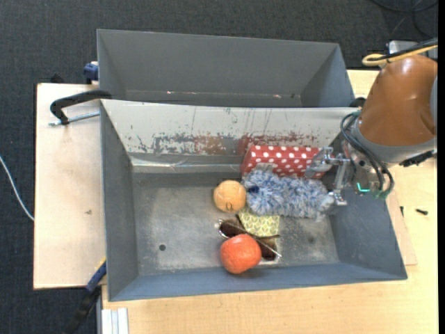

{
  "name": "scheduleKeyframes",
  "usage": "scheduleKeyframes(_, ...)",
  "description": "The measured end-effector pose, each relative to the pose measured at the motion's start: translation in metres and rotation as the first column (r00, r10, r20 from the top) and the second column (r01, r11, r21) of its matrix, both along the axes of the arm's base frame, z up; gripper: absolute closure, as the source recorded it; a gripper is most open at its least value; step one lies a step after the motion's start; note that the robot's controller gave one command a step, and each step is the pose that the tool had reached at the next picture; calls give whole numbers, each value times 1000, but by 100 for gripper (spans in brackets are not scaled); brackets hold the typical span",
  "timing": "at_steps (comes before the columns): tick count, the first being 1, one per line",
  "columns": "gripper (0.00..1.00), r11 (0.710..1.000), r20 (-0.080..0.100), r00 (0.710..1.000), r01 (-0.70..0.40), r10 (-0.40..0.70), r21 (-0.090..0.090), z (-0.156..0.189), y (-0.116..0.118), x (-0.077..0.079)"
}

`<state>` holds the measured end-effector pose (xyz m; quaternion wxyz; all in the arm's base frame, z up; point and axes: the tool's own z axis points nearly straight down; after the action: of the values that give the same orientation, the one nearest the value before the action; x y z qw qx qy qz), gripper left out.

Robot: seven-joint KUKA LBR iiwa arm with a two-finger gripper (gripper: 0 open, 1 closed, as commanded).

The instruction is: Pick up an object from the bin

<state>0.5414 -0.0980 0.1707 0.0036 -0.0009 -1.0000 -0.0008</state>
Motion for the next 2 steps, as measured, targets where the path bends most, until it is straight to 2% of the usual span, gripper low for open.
scheduleKeyframes(1, 0, 1000, 8, 1000, -1, 1, -1, 4, 0, 2)
scheduleKeyframes(2, 0, 998, 15, 998, -55, 55, -3, -34, 10, -12)
